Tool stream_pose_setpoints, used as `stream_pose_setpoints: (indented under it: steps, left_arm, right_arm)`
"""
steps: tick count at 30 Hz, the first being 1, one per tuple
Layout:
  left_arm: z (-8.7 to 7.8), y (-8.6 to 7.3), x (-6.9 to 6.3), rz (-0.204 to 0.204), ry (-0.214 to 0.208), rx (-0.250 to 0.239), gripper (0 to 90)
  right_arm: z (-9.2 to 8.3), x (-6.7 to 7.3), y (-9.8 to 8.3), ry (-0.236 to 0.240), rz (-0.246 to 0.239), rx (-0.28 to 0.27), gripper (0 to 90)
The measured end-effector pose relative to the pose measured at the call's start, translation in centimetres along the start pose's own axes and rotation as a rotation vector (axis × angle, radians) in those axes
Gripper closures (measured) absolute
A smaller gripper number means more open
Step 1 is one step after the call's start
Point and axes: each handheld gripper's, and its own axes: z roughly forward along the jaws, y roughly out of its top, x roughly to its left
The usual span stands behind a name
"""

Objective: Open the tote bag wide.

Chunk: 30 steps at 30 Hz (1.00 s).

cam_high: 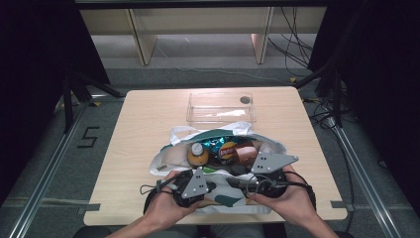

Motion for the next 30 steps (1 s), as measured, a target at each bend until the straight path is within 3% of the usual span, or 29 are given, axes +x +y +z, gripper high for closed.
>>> stream_pose_setpoints:
  steps: [1,5,9,15,19,24,26,30]
  left_arm:
    - [0.1,0.0,0.1,-0.001,-0.008,0.011,89.3]
    - [0.5,-0.1,0.2,-0.005,0.014,-0.002,89.3]
    - [0.5,-0.2,0.3,-0.023,0.019,0.002,89.4]
    - [0.5,-0.3,0.4,-0.032,0.042,-0.01,89.3]
    - [0.6,-0.3,0.5,-0.035,0.037,0.0,89.2]
    - [0.9,-0.5,0.6,-0.051,0.035,0.003,89.1]
    - [0.8,-0.5,0.7,-0.044,0.026,0.015,88.7]
    - [-0.4,-0.2,0.4,-0.022,0.004,-0.007,86.9]
  right_arm:
    - [0.0,0.0,0.0,0.0,0.0,0.0,62.8]
    - [0.5,0.0,-0.2,-0.014,-0.035,0.084,79.1]
    - [0.2,0.1,-0.1,-0.021,-0.053,0.079,86.4]
    - [-0.5,1.1,0.2,-0.008,-0.107,0.055,87.4]
    - [-0.7,1.2,0.3,0.008,-0.114,0.054,87.5]
    - [0.1,1.0,-0.6,0.084,-0.139,0.126,87.6]
    - [0.5,0.6,-1.0,0.091,-0.122,0.15,87.6]
    - [1.1,0.1,-1.7,0.091,-0.1,0.178,87.6]
